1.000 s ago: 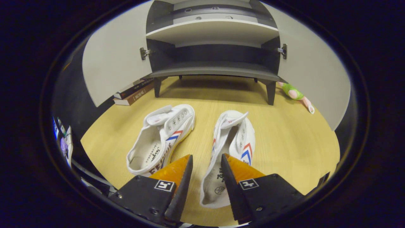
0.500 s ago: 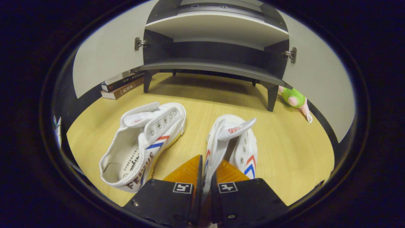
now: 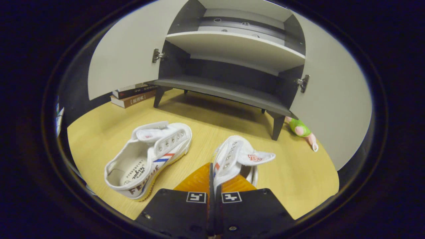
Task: Grab one shoe with the right hand and put it into the shoe cabinet, grab the other shoe with the left hand and put it into the shoe cabinet; then close the right door with the right hand and the left door with the left hand.
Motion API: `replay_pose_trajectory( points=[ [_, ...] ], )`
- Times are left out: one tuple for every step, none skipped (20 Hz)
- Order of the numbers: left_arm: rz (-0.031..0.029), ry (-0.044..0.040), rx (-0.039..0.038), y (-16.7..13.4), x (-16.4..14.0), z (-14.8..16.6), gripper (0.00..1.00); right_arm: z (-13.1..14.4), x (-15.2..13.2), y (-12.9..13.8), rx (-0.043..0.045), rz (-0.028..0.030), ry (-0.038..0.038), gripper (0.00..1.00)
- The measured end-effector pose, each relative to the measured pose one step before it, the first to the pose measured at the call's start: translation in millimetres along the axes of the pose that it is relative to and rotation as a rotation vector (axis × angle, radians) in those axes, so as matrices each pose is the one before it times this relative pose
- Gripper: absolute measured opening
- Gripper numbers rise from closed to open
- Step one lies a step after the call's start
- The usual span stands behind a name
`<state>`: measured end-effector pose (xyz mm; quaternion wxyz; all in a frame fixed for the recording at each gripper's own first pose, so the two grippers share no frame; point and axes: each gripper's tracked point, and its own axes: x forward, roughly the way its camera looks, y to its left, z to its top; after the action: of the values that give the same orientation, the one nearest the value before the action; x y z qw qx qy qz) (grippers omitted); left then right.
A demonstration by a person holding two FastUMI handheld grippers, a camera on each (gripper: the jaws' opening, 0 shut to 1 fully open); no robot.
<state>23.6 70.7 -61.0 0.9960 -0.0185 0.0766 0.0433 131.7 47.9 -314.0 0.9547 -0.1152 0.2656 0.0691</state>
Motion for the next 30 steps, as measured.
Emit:
replay_pose_trajectory(
  points=[
    [-0.0059, -0.0058, 0.00088, -4.09, 0.67, 0.93, 0.95, 12.7, -6.95, -4.26, 0.00776, -0.00257, -0.02775, 0.04],
    [-0.00698, -0.00692, 0.00177, -3.41, -0.39, 1.74, 0.95, 13.72, -8.32, -5.72, -0.00062, -0.00968, -0.02621, 0.04],
    [-0.00947, -0.00488, 0.00093, -4.09, 0.73, 0.86, 0.95, 15.03, -7.11, -4.4, 0.00016, -0.00424, -0.02414, 0.04],
    [-0.00998, -0.0043, 0.00029, -4.56, -0.72, 0.66, 0.95, 15.04, -7.01, -3.6, 0.00755, -0.00267, -0.01817, 0.04],
    [-0.00783, -0.00505, -0.00033, -3.24, 0.27, -0.49, 0.95, 17.1, -7.19, -3.41, 0.01779, -0.00083, -0.01705, 0.04],
    [-0.00565, -0.0018, -0.00187, -2.86, 1.11, 0.3, 0.95, 18.56, -4.6, -2.72, 0.0234, 0.00176, -0.02162, 0.04],
    [-0.00714, -0.0002, -0.00328, -4.01, 1.3, -0.65, 0.95, 19.5, -4.37, -2.04, 0.0183, 0.00637, -0.02705, 0.04],
    [-0.00585, 0.00133, -0.00214, -2.97, 0.33, -1.42, 0.95, 19.73, -3.9, -1.14, 0.00918, 0.01211, -0.02915, 0.04],
    [-0.00347, 0.00069, 0.00015, -2.23, -0.95, 0.11, 0.95, 20.64, -1.75, -0.47, -0.00516, 0.01255, -0.03547, 0.04],
    [-0.00115, -0.00039, 0.00101, -2.11, -0.05, 0.11, 0.95, 19.36, -0.46, -2.17, -0.00979, 0.00282, -0.0265, 0.04],
    [0.00067, -0.00181, 0.00064, -0.57, -0.07, 0.33, 0.95, 18.91, 2.02, -2.81, -0.01739, -0.00506, -0.01899, 0.04],
    [0.00485, -0.00408, -0.00071, -0.3, -0.54, 0.76, 0.95, 17.95, 4.37, -1.36, -0.0074, -0.00097, -0.01634, 0.04],
    [0.00487, -0.00767, -0.00355, 0.05, -1.26, 1.95, 0.95, 17.04, 7.65, -0.45, 0.0109, 0.00672, -0.0149, 0.04],
    [-0.00038, -0.00349, -0.00829, -0.82, 0.04, 0.43, 0.95, 20.39, 4.27, 0.69, 0.01642, 0.00172, -0.02064, 0.04],
    [-0.00421, -0.00341, -0.00754, -1.87, -1.25, 0.69, 0.95, 14.24, 9.62, -3.27, 0.01225, -0.00698, -0.00825, 0.04],
    [0.00261, -0.00408, -0.00222, -0.13, -1.17, 1.94, 0.95, 11.52, 11.51, -4.8, 0.00519, -0.00956, -0.00639, 0.04],
    [0.00259, -0.00573, -0.00058, 1.31, -0.82, 0.88, 0.95, 11.42, 12.8, -3.5, -0.00185, -0.00264, -0.00095, 0.04],
    [0.00109, -0.00176, 0.00002, 0.22, -0.84, 0.07, 0.95, 9.19, 13.76, -3.17, -0.00419, -0.00177, 0.00807, 0.04],
    [0.0031, 0.00236, 0.00102, 0.83, -0.4, 0.05, 0.95, 7.92, 13.75, -3.6, -0.0083, -0.00156, 0.01582, 0.04],
    [0.00322, 0.00293, 0.00023, 0.85, -0.28, -1.06, 0.95, 9.26, 13.81, -4.76, -0.00755, -0.00701, 0.01828, 0.04],
    [0.00196, 0.00249, -0.00021, 0.71, -0.97, -0.53, 0.95, 11.35, 8.88, 6.85, 0.01255, 0.04667, 0.01832, 0.04],
    [0.00535, -0.00131, -0.00145, 1.74, -0.53, 0.6, 0.95, 9.62, 11.24, 0.67, -0.00995, -0.02086, 0.01255, 0.04],
    [0.00557, 0.00093, -0.00296, 1.73, -0.94, -0.65, 0.95, 9.64, 10.71, -3.12, -0.04277, -0.02653, 0.00445, 0.04],
    [0.00393, 0.00464, -0.00493, 1.44, -0.64, -1.48, 0.95, 12.94, 9.24, -2.03, -0.03878, -0.00384, -0.00866, 0.04],
    [0.00359, 0.00282, -0.00421, 2.35, 0.44, -1.25, 0.95, 10.14, 9.11, -2.72, -0.04705, -0.00548, 0.00167, 0.04],
    [0.00602, 0.00169, -0.00066, 3.01, -0.94, -0.7, 0.95, 5.41, 12.08, -5.83, -0.05051, -0.02369, 0.0097, 0.04],
    [0.00919, -0.00015, -0.00039, 4.18, 1.24, -0.24, 0.95, 5.44, 9.62, -3.48, -0.03153, -0.00861, 0.00253, 0.04],
    [0.00827, -0.00011, -0.00107, 3.9, 0.65, 0.3, 0.95, 4.08, 12.66, -3.47, -0.0158, -0.01888, 0.01586, 0.04],
    [0.0092, 0.00257, -0.00253, 4.11, 0.61, -0.43, 0.95, 0.22, 9.63, -1.91, -0.00452, -0.00617, 0.02567, 0.04],
    [0.0102, 0.00325, -0.00394, 3.61, 0.25, -0.88, 0.95, 0.39, 11.14, -0.34, -0.00437, -0.00572, 0.02891, 0.04]
  ],
)
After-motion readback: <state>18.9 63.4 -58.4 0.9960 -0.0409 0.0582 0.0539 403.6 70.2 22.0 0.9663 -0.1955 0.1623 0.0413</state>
